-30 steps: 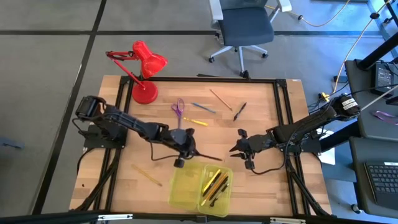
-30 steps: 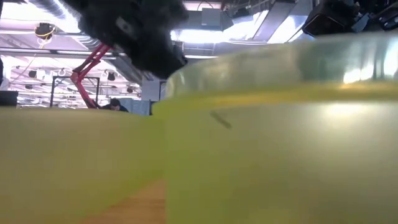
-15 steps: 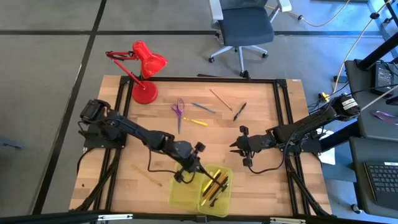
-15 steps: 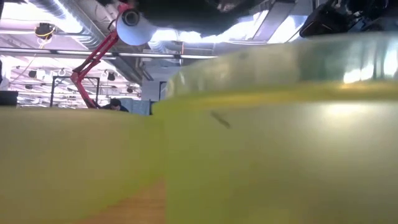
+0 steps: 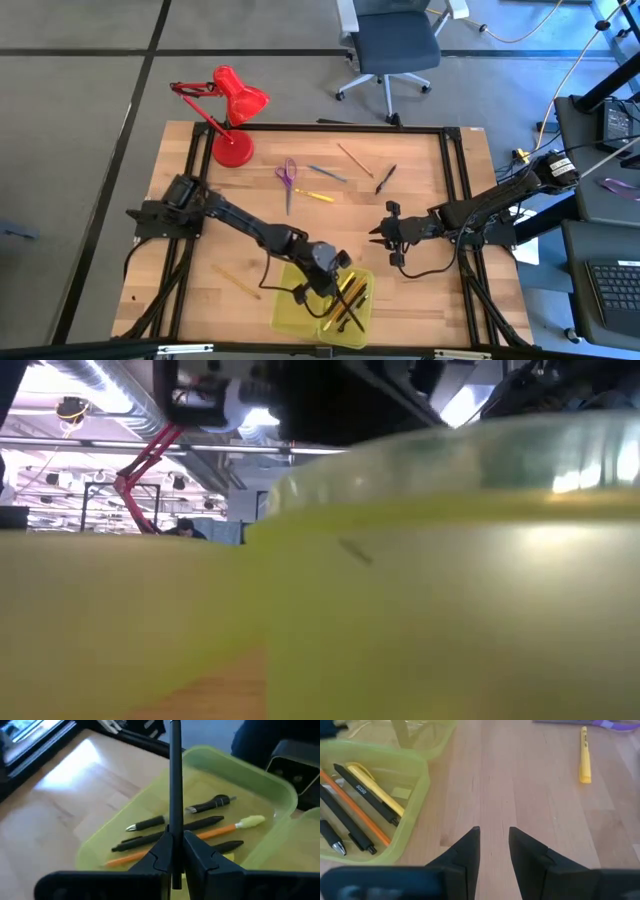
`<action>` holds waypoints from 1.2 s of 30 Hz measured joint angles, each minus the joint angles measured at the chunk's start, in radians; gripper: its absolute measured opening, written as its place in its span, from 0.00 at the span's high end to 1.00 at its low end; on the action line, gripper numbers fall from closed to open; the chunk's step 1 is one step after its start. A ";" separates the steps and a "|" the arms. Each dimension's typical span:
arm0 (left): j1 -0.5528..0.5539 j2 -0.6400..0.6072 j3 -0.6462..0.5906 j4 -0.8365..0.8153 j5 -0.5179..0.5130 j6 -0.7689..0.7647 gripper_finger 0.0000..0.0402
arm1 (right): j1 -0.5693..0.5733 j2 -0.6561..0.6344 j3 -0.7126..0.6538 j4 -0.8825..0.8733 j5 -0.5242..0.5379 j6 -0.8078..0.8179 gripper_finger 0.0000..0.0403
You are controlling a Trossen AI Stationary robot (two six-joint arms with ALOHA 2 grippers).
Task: Pick & place school supplies into a supply box
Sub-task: Put the black pen into the yellow supply box
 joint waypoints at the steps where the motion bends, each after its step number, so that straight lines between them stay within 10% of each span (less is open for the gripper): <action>1: 0.000 0.012 0.002 -0.005 0.001 0.015 0.96 | 0.000 0.000 0.000 0.001 0.000 0.000 0.73; 36: 0.002 0.079 0.007 -0.015 -0.007 0.157 0.85 | 0.000 0.000 0.000 0.000 0.000 0.001 0.73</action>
